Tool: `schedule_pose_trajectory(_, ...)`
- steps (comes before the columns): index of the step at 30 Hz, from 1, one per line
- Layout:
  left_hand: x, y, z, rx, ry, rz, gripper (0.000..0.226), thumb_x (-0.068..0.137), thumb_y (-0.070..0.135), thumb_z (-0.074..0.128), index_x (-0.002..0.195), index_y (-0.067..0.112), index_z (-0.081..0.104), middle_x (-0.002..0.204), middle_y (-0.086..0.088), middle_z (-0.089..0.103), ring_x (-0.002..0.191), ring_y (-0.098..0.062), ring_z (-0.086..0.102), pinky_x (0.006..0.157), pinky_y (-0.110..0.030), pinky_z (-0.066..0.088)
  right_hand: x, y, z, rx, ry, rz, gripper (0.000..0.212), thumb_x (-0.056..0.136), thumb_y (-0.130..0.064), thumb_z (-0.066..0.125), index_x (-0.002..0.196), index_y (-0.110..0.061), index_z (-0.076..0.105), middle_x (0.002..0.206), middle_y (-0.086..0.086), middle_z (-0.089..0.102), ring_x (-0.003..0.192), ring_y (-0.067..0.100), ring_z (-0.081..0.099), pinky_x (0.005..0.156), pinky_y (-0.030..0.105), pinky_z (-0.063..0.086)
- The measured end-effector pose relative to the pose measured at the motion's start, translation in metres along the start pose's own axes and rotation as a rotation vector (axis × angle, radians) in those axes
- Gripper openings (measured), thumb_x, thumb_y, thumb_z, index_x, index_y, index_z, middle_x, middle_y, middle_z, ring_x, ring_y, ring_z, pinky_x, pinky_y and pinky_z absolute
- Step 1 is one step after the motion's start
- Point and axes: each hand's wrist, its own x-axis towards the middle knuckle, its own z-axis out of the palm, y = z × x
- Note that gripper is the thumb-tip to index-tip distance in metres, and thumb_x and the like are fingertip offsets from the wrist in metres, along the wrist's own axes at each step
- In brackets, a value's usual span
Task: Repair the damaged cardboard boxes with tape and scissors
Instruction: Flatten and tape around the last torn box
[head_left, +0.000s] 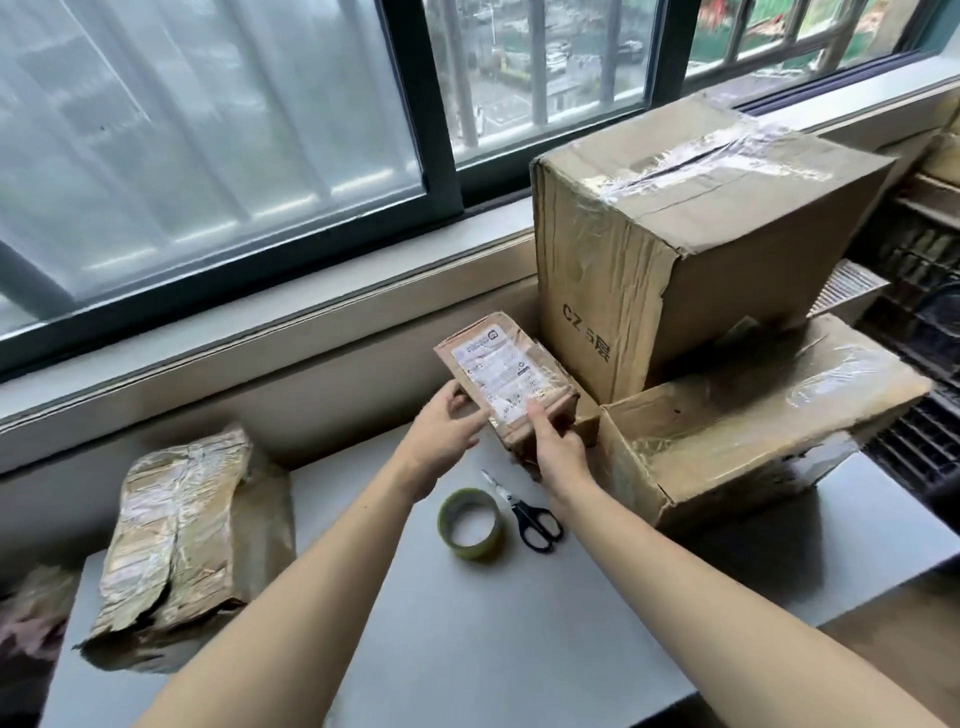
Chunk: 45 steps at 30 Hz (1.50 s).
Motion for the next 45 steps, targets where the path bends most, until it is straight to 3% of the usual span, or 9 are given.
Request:
schedule_pose_trajectory(8, 0.021, -0.001, 0.032, 0.245, -0.119, -0.018, 0.051, 0.099, 0.017, 0.055, 0.149, 0.018, 0.043, 0.146, 0.009, 0.049, 0.128, -0.006, 0.051, 0.111, -0.034, 0.041, 0.009, -0.012, -0.005, -0.1, 0.133, -0.104, 0.067, 0.089, -0.062, 0.059, 0.132, -0.012, 0.052, 0.135, 0.007, 0.057, 0.125, 0.029, 0.054, 0.11, 0.046, 0.04)
schedule_pose_trajectory(11, 0.021, -0.002, 0.028, 0.245, -0.082, -0.036, 0.046, 0.101, 0.017, 0.053, 0.146, 0.017, 0.047, 0.144, 0.007, 0.052, 0.128, -0.007, 0.051, 0.113, -0.032, 0.038, 0.007, -0.011, -0.003, -0.062, 0.131, -0.102, 0.043, 0.088, -0.057, 0.06, 0.09, -0.014, 0.051, 0.093, 0.005, 0.064, 0.083, 0.027, 0.066, 0.081, 0.045, 0.057)
schedule_pose_trajectory(13, 0.017, -0.002, 0.021, 0.233, -0.049, -0.039, 0.04, 0.101, 0.017, 0.053, 0.141, 0.016, 0.052, 0.135, 0.007, 0.058, 0.122, -0.006, 0.054, 0.11, -0.03, 0.04, 0.0, -0.013, 0.0, -0.039, 0.04, -0.108, 0.039, 0.098, -0.042, 0.054, 0.073, -0.012, 0.049, 0.066, 0.004, 0.056, 0.055, 0.021, 0.054, 0.053, 0.031, 0.05)
schedule_pose_trajectory(15, 0.012, -0.004, 0.013, 0.247, -0.016, -0.034, 0.035, 0.101, 0.018, 0.053, 0.135, 0.016, 0.058, 0.127, 0.007, 0.062, 0.116, -0.006, 0.056, 0.102, -0.025, 0.043, -0.009, -0.013, 0.006, -0.043, -0.042, -0.129, 0.038, 0.102, -0.027, 0.049, 0.068, -0.011, 0.05, 0.056, 0.004, 0.052, 0.048, 0.018, 0.048, 0.048, 0.026, 0.044)
schedule_pose_trajectory(29, -0.101, -0.085, -0.157, 0.313, 0.708, -0.085, 0.022, 0.096, 0.014, 0.055, 0.113, 0.015, 0.068, 0.106, 0.003, 0.067, 0.101, -0.012, 0.062, 0.08, -0.016, 0.044, -0.066, 0.062, 0.134, -0.279, -0.472, -0.072, 0.021, 0.097, -0.012, 0.049, 0.08, -0.008, 0.061, 0.075, 0.008, 0.066, 0.062, 0.018, 0.056, 0.058, 0.024, 0.05)
schedule_pose_trajectory(35, -0.164, -0.134, -0.238, 0.414, 0.846, -0.133, 0.021, 0.092, 0.021, 0.061, 0.113, 0.02, 0.066, 0.116, 0.006, 0.06, 0.117, -0.012, 0.053, 0.097, -0.024, 0.038, -0.113, 0.103, 0.204, -0.447, -0.582, -0.124, 0.01, 0.096, -0.021, 0.059, 0.092, -0.013, 0.062, 0.09, 0.003, 0.065, 0.078, 0.017, 0.057, 0.074, 0.033, 0.051)
schedule_pose_trajectory(40, -0.188, -0.177, -0.294, 0.526, 0.539, -0.305, 0.064, 0.075, 0.043, 0.081, 0.132, 0.037, 0.052, 0.15, 0.001, 0.033, 0.14, -0.021, 0.031, 0.118, -0.042, 0.027, -0.142, 0.127, 0.242, -0.555, -0.623, -0.169, 0.042, 0.09, -0.038, 0.07, 0.125, -0.02, 0.053, 0.114, -0.003, 0.062, 0.099, 0.011, 0.062, 0.086, 0.027, 0.052)
schedule_pose_trajectory(42, -0.19, -0.197, -0.307, 0.496, 0.402, -0.264, 0.064, 0.079, 0.038, 0.08, 0.137, 0.032, 0.054, 0.153, 0.007, 0.028, 0.142, -0.018, 0.031, 0.118, -0.033, 0.028, -0.146, 0.135, 0.251, -0.548, -0.634, -0.16, 0.052, 0.09, -0.034, 0.071, 0.133, -0.02, 0.046, 0.12, -0.003, 0.062, 0.108, 0.014, 0.063, 0.096, 0.033, 0.052)
schedule_pose_trajectory(45, -0.189, -0.209, -0.316, 0.455, 0.473, -0.048, 0.031, 0.095, 0.02, 0.064, 0.125, 0.026, 0.067, 0.138, 0.018, 0.049, 0.132, -0.009, 0.046, 0.101, -0.007, 0.031, -0.157, 0.141, 0.256, -0.523, -0.632, -0.147, 0.051, 0.091, -0.024, 0.068, 0.134, -0.026, 0.041, 0.124, -0.007, 0.061, 0.107, 0.009, 0.063, 0.086, 0.024, 0.052)
